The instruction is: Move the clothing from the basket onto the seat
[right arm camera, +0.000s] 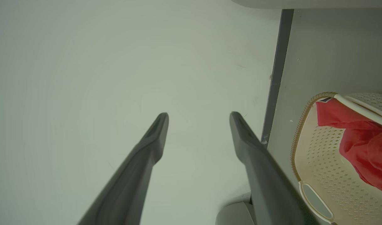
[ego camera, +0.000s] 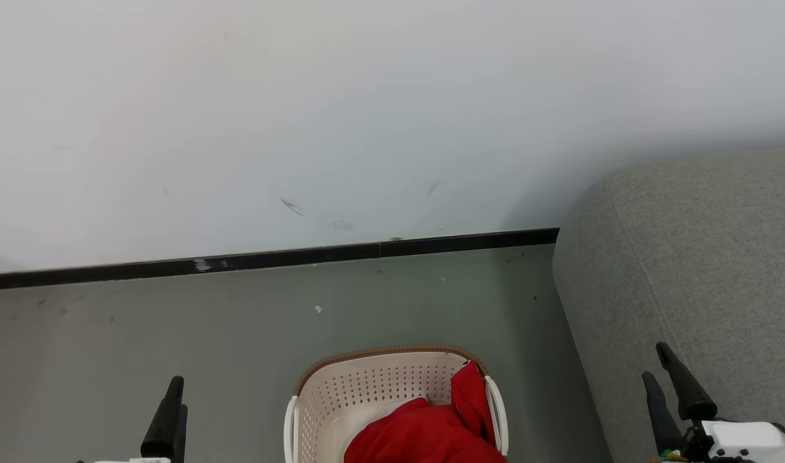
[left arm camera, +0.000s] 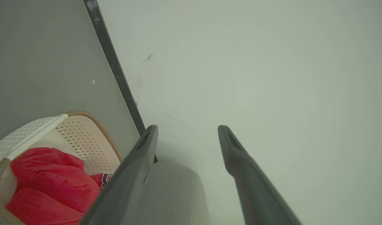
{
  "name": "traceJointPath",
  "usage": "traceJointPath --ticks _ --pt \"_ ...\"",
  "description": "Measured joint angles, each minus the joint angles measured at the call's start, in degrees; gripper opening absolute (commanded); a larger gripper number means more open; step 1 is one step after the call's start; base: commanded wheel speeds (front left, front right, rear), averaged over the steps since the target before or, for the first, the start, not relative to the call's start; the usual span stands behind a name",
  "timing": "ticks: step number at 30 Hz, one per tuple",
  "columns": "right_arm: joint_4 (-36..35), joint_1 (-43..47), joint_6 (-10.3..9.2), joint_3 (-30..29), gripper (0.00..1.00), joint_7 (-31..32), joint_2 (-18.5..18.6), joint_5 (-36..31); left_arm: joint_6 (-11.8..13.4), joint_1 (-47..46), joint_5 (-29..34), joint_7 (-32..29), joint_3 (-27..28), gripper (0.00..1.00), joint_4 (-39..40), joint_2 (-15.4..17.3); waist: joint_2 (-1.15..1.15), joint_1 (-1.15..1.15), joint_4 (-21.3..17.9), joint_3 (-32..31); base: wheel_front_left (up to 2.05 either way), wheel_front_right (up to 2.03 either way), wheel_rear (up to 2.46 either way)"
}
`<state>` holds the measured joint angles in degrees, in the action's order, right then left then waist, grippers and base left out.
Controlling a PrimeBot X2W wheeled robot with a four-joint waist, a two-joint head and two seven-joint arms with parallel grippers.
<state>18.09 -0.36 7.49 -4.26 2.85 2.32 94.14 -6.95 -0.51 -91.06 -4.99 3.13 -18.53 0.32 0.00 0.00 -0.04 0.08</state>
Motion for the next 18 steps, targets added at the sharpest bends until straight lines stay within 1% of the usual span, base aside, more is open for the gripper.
traceJointPath --ticks 4,11,18 --pt "-0.7 0.0 0.00 0.4 1.00 -0.7 0.0 -1.3 0.0 0.0 1.2 0.7 -0.5 1.00 0.5 0.0 0.00 0.00 0.0 0.0 0.00 0.00 0.00" --pt "-1.4 0.0 0.00 0.7 1.00 -2.0 0.0 -6.4 0.3 -0.1 5.5 2.1 -1.8 1.00 1.2 0.2 0.00 0.04 -0.2 -0.1 0.00 0.00 0.00" --pt "-2.9 0.0 0.00 0.8 1.00 -3.1 0.0 -13.5 1.3 -0.3 11.9 3.6 -1.9 1.00 3.1 0.4 0.00 0.26 -0.2 -0.2 0.00 0.00 0.00"
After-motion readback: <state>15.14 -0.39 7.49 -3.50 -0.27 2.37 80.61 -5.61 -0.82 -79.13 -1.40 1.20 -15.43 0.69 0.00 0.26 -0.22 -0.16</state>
